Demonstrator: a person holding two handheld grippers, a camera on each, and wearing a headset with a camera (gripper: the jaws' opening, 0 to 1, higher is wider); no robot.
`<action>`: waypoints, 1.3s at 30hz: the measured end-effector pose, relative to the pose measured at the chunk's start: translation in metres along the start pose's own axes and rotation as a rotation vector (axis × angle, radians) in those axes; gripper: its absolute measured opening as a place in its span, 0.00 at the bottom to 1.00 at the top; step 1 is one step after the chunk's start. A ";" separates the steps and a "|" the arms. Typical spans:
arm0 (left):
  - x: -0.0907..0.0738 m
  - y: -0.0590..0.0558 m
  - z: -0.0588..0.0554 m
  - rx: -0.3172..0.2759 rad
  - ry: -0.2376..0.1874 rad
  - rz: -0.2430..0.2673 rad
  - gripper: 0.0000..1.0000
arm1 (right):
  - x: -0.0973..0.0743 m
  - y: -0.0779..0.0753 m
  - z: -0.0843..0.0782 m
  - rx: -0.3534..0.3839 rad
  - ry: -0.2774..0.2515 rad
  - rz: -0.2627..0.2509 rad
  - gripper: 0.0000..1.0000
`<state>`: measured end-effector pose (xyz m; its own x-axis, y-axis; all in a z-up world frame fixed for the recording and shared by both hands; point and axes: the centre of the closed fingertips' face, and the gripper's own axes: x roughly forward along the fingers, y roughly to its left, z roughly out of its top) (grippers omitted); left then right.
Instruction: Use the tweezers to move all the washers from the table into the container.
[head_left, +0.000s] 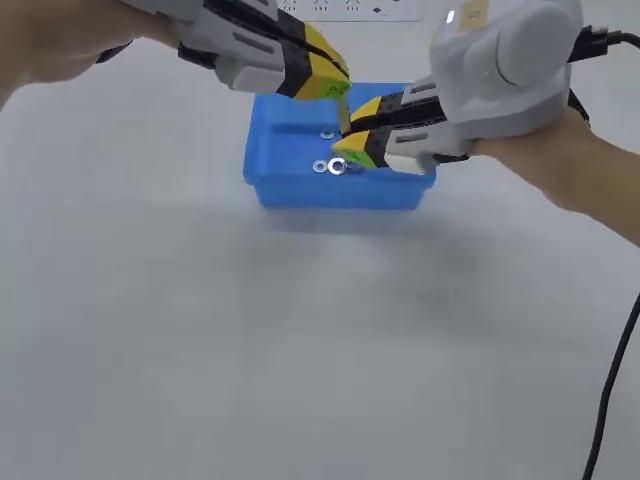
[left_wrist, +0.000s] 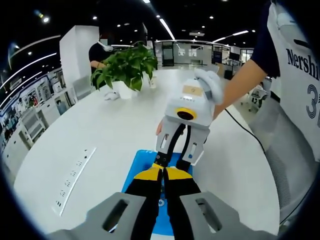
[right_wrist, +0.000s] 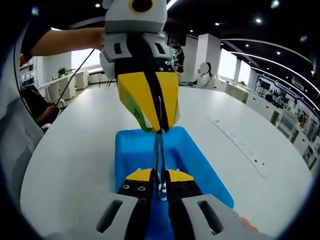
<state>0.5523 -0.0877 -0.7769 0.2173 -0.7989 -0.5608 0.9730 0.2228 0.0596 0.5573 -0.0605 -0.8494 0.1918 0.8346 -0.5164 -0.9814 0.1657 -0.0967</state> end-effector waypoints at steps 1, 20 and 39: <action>0.001 0.000 -0.001 -0.001 0.000 0.000 0.06 | 0.000 0.001 -0.001 0.002 0.001 0.000 0.11; -0.002 -0.005 0.009 0.018 -0.008 -0.005 0.05 | -0.007 0.001 0.006 0.009 -0.012 -0.016 0.12; -0.050 -0.041 0.059 0.069 -0.095 0.021 0.05 | -0.058 0.032 0.060 -0.055 -0.081 -0.039 0.10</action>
<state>0.5057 -0.0897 -0.7030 0.2405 -0.8446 -0.4784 0.9706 0.2032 0.1291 0.5152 -0.0725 -0.7715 0.2275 0.8680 -0.4414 -0.9716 0.1718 -0.1629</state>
